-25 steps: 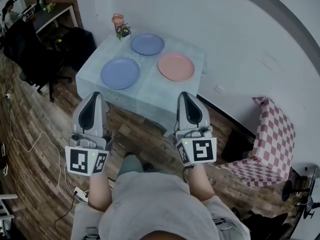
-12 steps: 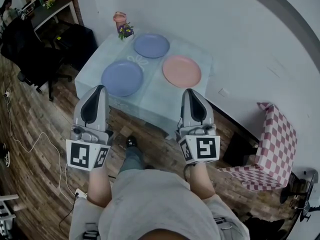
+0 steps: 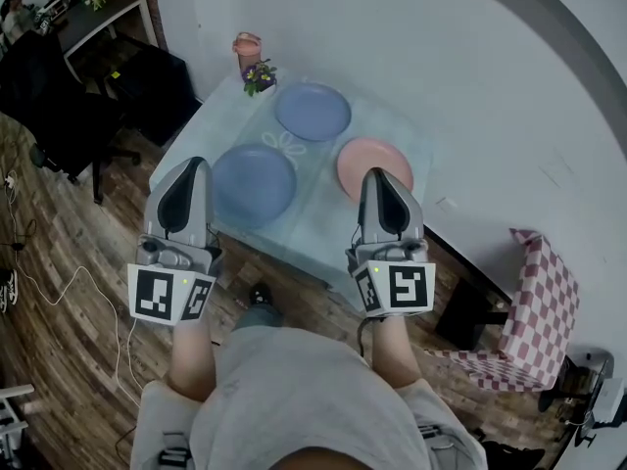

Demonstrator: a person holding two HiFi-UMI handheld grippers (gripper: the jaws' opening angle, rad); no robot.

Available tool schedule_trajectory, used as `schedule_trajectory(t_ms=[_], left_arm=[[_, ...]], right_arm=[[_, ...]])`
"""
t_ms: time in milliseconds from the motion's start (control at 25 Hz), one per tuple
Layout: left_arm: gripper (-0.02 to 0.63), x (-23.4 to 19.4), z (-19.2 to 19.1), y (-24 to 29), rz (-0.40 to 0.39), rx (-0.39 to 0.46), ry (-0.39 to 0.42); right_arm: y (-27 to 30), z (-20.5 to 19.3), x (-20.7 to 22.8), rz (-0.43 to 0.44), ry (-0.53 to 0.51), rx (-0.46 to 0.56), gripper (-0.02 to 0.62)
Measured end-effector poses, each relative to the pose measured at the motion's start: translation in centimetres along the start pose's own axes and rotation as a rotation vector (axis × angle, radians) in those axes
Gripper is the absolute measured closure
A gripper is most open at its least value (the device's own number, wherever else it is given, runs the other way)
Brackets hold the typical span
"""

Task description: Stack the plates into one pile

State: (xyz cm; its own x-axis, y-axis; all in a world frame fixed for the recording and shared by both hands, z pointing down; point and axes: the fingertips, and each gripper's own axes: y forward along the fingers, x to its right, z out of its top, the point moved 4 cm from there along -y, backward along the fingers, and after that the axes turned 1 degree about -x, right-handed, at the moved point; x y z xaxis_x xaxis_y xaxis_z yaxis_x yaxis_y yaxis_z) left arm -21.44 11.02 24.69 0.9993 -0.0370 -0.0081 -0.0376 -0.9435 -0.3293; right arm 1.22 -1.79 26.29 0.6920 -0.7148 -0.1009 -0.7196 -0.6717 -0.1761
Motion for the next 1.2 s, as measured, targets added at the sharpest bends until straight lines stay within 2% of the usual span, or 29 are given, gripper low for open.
schedule_trajectory(t_ms=[240, 560, 800, 1200], left_arm=[[0.607, -4.7, -2.2, 3.4, 0.023, -0.052, -0.016], [0.607, -8.5, -7.0, 6.9, -0.018, -0.173, -0.024], [0.607, -10.6, -13.6, 7.9, -0.038, -0.344, -0.043], [0.593, -12.9, -26.2, 5.5, -0.054, -0.739, -0.141]], right_arm=[[5.6, -1.5, -0.9, 0.008, 0.007, -0.029, 0.594], [10.9, -5.6, -1.8, 0.015, 0.02, -0.143, 0.594], [13.7, -11.7, -2.2, 0.024, 0.107, -0.325, 0.594], [14.0, -23.5, -4.7, 0.051, 0.248, -0.703, 0.594]])
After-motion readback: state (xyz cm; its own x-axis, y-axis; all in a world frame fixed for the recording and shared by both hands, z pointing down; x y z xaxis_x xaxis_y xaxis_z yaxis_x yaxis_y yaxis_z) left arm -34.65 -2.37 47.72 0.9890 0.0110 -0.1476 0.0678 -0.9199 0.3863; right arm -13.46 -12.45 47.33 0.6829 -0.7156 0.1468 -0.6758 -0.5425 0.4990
